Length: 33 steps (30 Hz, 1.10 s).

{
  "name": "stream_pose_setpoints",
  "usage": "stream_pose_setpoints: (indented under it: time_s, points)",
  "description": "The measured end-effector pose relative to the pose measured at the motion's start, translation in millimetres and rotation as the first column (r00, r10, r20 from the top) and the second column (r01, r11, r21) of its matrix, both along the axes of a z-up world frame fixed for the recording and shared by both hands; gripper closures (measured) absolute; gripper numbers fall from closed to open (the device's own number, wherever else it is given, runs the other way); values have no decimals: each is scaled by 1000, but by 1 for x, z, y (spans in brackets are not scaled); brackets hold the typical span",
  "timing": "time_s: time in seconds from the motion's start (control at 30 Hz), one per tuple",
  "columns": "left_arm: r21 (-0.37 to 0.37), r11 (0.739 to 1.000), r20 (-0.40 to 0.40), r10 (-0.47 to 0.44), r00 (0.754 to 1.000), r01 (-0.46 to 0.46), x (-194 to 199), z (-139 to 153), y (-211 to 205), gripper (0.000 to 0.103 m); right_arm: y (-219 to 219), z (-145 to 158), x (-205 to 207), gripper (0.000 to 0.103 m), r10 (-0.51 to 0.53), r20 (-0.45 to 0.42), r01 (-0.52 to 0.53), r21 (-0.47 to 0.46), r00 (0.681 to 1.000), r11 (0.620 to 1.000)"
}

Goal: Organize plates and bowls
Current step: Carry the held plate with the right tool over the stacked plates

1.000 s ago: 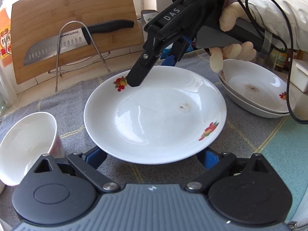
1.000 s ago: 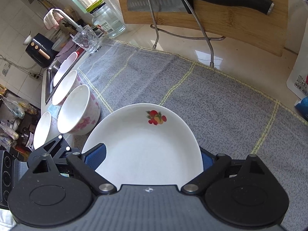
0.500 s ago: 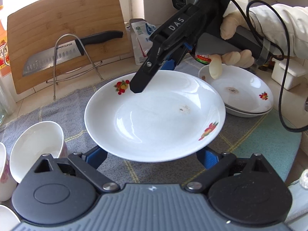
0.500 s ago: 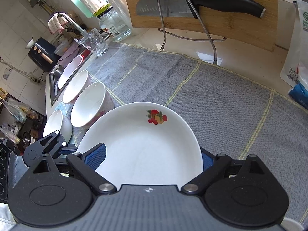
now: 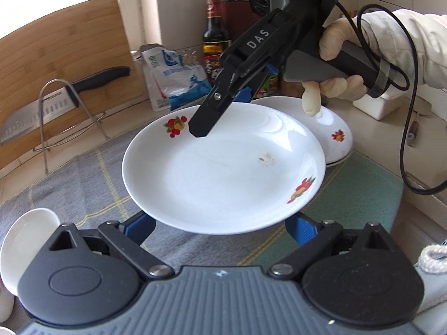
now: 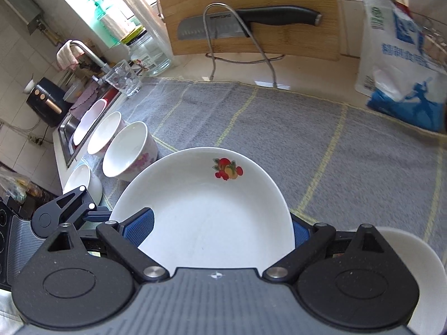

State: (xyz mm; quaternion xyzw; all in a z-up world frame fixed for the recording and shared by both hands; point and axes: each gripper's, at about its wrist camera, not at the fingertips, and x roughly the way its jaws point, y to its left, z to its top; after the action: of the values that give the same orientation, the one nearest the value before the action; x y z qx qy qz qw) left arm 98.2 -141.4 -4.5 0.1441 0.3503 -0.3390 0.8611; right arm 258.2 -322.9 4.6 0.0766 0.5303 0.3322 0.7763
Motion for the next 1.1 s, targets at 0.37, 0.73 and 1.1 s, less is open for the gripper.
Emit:
stream_pose_setpoints:
  time_s: [0.37,0.73,1.1]
  points:
    - [-9,992,3,-127,992,127,-5,4,-35,5,-48,5,-36,4,-126,11,126,-12,992,992]
    - [-19,979,-19,-202,979,202,-3,0,-67,5,-88,-2,-54,4,-208,2,208,-14,978,978]
    - [-23,975,-37,-223,974,223,5,-6,-83,5,-113,-13,-54,4,-235,-15,235,-8,972,972]
